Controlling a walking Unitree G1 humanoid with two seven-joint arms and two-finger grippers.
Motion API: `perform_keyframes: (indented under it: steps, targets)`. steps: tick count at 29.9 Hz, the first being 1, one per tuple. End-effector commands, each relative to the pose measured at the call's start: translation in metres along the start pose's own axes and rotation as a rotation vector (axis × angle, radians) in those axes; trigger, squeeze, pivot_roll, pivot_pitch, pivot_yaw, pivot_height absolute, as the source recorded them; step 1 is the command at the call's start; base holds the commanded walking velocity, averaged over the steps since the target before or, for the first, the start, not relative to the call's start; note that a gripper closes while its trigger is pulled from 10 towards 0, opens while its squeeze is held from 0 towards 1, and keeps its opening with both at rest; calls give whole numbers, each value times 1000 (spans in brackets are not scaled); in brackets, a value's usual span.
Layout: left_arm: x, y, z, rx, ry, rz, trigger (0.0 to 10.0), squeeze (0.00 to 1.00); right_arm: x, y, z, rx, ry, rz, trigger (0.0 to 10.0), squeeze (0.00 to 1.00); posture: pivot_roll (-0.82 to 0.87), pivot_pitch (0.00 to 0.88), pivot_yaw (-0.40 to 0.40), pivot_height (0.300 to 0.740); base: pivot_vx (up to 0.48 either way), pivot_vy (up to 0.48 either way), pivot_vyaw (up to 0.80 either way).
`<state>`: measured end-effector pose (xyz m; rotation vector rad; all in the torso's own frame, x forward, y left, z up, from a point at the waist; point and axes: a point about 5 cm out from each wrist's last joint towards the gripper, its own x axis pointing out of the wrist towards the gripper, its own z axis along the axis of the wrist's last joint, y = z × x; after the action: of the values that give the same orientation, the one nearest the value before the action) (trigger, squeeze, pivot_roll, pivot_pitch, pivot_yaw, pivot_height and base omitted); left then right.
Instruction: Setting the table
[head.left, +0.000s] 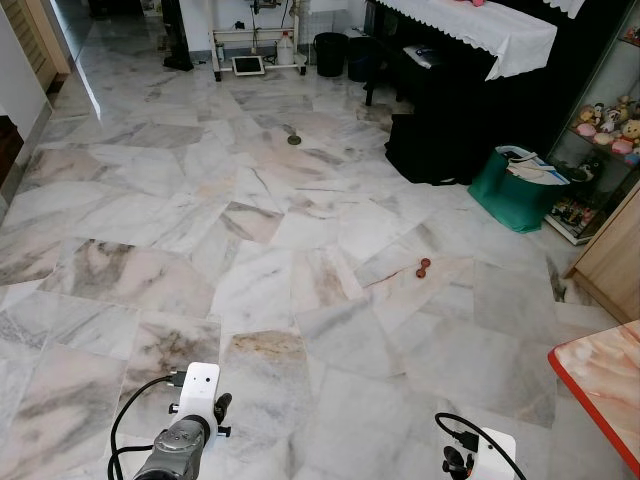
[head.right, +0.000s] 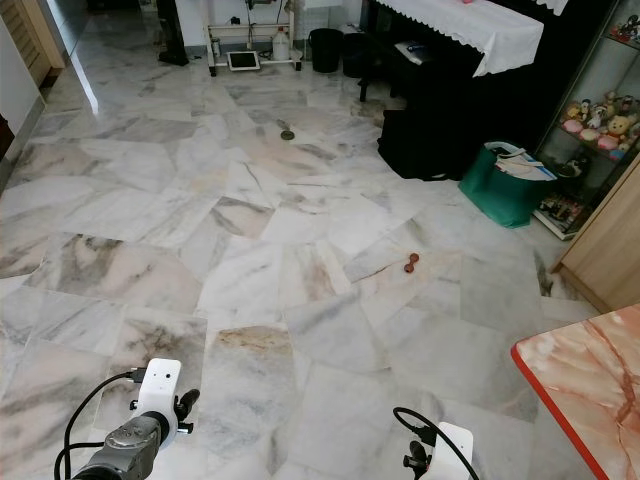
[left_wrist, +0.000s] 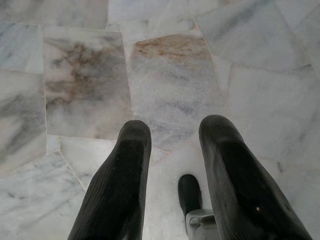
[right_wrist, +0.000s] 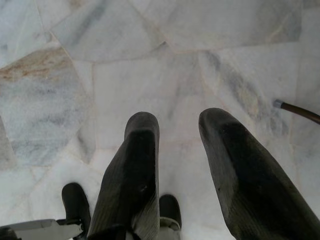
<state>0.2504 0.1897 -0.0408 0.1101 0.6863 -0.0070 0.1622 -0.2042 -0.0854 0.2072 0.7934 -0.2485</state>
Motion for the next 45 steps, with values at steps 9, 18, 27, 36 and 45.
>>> perform_keyframes:
  steps: [9, 18, 27, 36, 45]
  targets:
    - [-3, -2, -12, -13, 39, -2, 10000, 0, -1, -3, -10, -11, 96, -4, 10000, 0, 106, 0, -55, 740, 0, 0, -174]
    - [-4, 0, -16, -16, 54, 3, 10000, 0, -1, -5, -12, -28, 129, -26, 10000, 0, 102, 0, -55, 740, 0, 0, -760]
    - [-5, -1, -18, -21, 61, -2, 10000, 0, -1, -4, -12, -35, 133, -22, 10000, 0, 100, 0, -54, 740, 0, 0, -749]
    - [-5, -1, -20, -22, 70, 0, 10000, 0, -1, -5, -12, -39, 137, -22, 10000, 0, 101, 0, -55, 740, 0, 0, -736]
    - [-6, -1, -23, -41, 93, 5, 10000, 0, -1, -5, -12, -42, 139, -23, 10000, 0, 100, 0, -56, 740, 0, 144, -738]
